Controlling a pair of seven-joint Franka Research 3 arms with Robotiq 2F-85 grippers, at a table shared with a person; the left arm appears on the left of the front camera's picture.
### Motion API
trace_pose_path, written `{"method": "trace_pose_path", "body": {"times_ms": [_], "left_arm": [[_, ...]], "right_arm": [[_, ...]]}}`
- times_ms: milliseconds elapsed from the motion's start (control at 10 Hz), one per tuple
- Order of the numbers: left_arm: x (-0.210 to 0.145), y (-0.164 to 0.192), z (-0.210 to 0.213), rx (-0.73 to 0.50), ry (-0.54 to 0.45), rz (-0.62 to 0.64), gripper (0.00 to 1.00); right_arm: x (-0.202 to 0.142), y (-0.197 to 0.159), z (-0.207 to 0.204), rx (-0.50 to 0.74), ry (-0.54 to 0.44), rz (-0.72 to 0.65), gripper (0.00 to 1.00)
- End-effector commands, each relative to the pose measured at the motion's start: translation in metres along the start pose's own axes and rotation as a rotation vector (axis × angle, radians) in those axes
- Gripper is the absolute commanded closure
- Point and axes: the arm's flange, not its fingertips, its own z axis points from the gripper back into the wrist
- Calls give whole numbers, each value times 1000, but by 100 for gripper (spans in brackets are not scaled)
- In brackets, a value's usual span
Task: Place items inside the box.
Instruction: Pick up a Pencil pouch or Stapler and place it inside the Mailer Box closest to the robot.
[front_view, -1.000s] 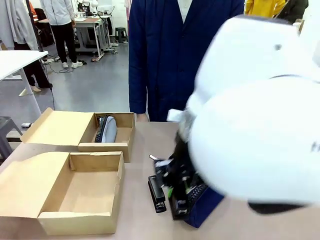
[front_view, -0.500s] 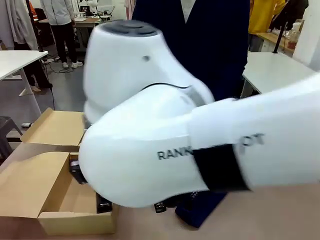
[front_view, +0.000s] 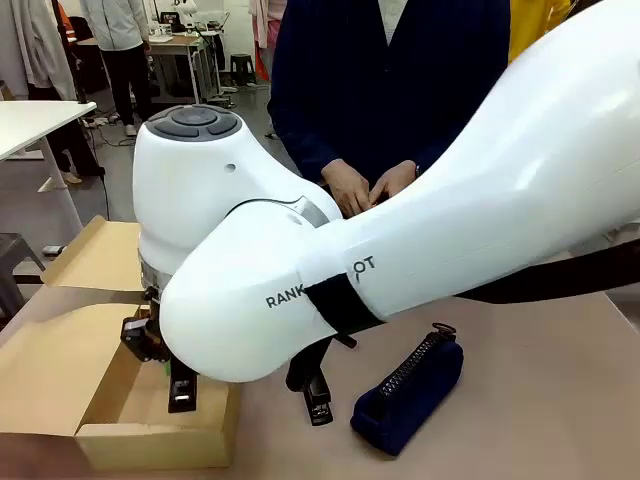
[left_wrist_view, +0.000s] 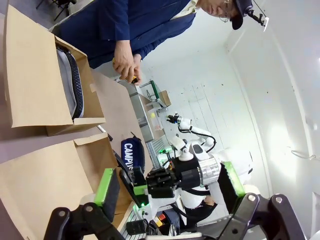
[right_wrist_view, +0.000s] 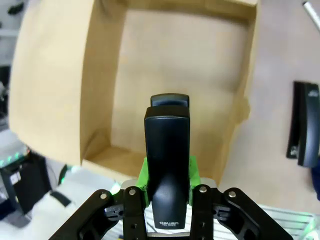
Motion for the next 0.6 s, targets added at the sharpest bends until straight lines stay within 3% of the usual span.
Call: {"method": "trace_pose_path", "body": {"times_ms": [0,300,400,500], "left_arm": [[-2,-2,0,-13,3,-22,0],[-2,-2,0,-13,3,-22,0],[-2,-2,0,-13,3,-22,0],[-2,-2,0,-13,3,-22,0]], "right_arm": [[13,21,-9,-26,-77,-76,68],[17,16,-13,-51,-58,-93,68],[17,14,-16,-74,-44,-69,10],[16,12,-16,-81,-51,-76,10]]}}
